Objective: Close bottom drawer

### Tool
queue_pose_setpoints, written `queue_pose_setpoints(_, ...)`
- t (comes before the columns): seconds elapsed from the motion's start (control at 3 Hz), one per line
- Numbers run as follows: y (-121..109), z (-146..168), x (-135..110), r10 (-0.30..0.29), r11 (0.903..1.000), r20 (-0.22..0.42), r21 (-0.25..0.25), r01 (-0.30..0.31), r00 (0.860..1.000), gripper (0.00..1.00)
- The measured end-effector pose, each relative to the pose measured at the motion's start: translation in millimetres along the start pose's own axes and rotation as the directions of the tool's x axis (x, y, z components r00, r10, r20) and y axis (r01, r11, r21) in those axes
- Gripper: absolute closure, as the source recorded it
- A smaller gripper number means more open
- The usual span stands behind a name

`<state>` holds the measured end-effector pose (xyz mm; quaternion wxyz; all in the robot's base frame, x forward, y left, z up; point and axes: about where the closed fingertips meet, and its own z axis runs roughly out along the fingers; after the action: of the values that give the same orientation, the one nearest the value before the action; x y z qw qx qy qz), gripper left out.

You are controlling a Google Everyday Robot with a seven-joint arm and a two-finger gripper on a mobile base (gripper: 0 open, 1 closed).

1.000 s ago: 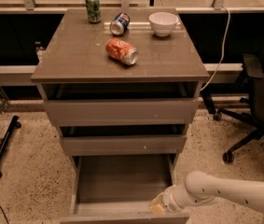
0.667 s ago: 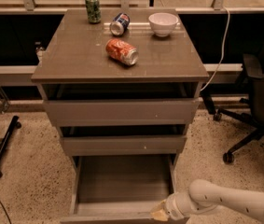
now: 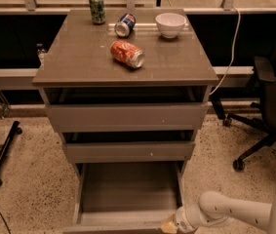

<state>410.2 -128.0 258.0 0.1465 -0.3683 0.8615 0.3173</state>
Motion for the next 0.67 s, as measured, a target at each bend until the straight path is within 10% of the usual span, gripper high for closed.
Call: queue_pose_setpoints(0.67,-16,22,30,0.084,0.9951,-0.030,0.054,-0.083,0.996,1.00)
